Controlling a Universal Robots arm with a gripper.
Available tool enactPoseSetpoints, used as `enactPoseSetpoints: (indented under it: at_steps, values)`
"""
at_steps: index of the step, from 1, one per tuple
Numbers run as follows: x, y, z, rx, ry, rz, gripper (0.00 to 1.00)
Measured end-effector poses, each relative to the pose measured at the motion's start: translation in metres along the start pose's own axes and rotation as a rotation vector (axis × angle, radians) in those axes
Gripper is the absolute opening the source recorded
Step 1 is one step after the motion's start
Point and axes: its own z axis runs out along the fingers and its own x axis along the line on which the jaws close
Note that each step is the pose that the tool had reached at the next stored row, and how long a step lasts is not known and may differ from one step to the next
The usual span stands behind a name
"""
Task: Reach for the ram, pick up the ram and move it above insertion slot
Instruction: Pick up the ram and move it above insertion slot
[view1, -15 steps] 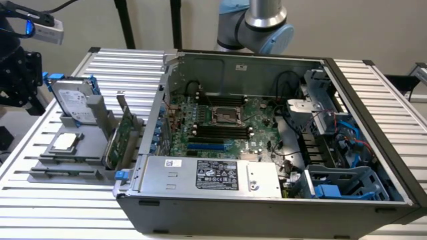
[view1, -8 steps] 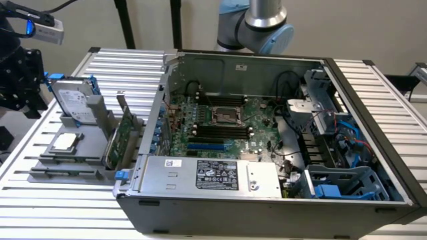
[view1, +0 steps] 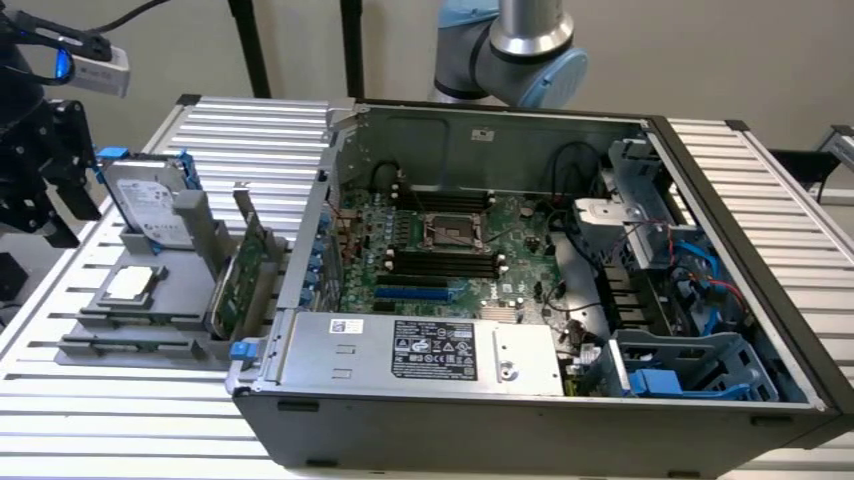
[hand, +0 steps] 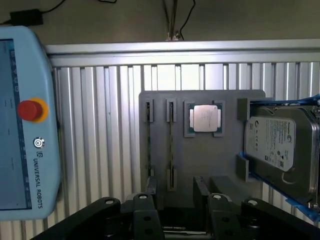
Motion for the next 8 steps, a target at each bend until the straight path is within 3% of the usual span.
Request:
enactPoseSetpoints:
  at_steps: [8]
  values:
    - [0.006,-0.0002,0.0146,0.0001,-0.0001,0.000,0.42]
